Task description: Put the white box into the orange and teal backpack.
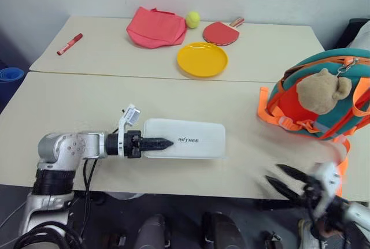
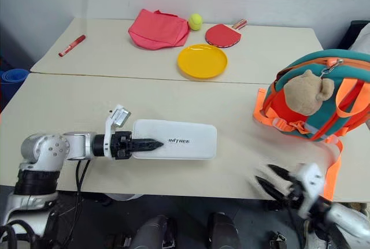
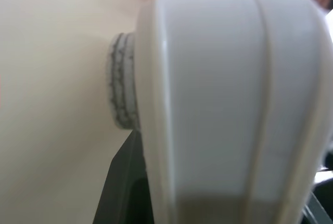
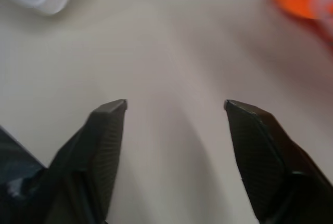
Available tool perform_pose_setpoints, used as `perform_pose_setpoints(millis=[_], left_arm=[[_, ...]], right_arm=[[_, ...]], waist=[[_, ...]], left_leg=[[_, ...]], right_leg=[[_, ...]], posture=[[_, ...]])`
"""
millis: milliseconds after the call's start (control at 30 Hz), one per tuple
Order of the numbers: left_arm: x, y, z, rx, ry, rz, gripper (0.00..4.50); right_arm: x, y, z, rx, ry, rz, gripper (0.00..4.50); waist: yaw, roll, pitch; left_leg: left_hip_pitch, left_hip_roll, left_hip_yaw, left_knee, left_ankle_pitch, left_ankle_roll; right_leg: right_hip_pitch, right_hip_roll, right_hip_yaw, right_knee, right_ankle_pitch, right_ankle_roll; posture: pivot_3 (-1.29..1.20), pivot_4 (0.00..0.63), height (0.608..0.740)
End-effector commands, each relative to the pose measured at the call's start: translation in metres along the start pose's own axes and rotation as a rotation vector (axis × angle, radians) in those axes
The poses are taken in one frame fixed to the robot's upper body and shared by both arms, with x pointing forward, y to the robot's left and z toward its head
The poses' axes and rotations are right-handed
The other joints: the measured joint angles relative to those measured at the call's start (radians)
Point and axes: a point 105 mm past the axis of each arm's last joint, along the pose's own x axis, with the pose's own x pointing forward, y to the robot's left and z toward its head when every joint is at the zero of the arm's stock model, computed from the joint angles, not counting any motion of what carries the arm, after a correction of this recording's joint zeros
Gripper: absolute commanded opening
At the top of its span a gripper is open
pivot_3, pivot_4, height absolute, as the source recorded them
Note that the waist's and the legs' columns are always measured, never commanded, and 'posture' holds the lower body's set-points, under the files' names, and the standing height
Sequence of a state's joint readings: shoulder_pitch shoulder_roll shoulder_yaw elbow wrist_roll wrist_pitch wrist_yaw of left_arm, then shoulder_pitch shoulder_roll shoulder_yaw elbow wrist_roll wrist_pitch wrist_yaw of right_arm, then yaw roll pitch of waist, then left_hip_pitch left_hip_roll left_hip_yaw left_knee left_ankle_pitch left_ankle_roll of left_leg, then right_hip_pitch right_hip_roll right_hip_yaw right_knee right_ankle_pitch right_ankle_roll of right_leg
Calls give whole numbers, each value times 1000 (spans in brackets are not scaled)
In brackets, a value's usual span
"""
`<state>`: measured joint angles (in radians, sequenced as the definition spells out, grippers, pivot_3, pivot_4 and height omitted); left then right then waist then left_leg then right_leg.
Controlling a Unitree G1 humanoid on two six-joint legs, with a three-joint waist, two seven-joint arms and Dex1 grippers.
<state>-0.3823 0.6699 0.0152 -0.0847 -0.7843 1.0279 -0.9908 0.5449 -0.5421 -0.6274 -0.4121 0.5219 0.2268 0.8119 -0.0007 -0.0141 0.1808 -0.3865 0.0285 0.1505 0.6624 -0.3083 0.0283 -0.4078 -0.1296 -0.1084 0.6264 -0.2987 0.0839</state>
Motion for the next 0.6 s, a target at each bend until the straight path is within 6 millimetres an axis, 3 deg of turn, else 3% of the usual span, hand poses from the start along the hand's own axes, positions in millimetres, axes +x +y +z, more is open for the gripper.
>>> perform_pose_setpoints(millis=[33, 167, 267, 333, 433, 600], left_arm=[[4, -22, 16, 230, -127, -148, 1287], [5, -40, 12, 228, -109, -270, 1287], [7, -38, 13, 280, -100, -266, 1287], [8, -35, 15, 289, -100, -253, 1287], [4, -28, 19, 237, -143, -224, 1287], [-13, -22, 25, 213, -218, -139, 1287]], right_arm=[[-26, -35, 23, -64, -69, -154, 4358], [-24, -66, 35, -159, -53, -148, 4450], [1, -90, 60, -161, -125, -121, 4450], [24, -90, 70, -132, -131, -36, 4450], [68, -71, 87, -132, -180, 107, 3886], [97, -49, 106, -92, -275, 216, 2154]], waist=[[0, -1, 0], [-3, 0, 0], [-7, 2, 0], [-7, 2, 1], [-4, 2, 1], [0, 2, 1]], left_leg=[[-1, 1, 0, 0, 0, 0], [0, 1, 0, 0, -1, 2], [0, 1, 0, 0, 2, 7], [0, 1, 0, 1, 3, 8], [0, 2, -2, 1, 4, 8], [-2, 2, -2, 2, 5, 8]], right_leg=[[-1, 0, 0, 0, 0, 0], [0, 0, 0, 0, 0, 0], [0, 0, 0, 0, 0, -1], [0, 0, 0, 1, 0, 0], [0, 1, -2, 1, 0, -1], [-1, 1, -3, 1, 0, -1]], posture=[[0, 150, 740], [0, 150, 740], [0, 150, 740], [0, 150, 740], [0, 150, 740], [0, 150, 740]])
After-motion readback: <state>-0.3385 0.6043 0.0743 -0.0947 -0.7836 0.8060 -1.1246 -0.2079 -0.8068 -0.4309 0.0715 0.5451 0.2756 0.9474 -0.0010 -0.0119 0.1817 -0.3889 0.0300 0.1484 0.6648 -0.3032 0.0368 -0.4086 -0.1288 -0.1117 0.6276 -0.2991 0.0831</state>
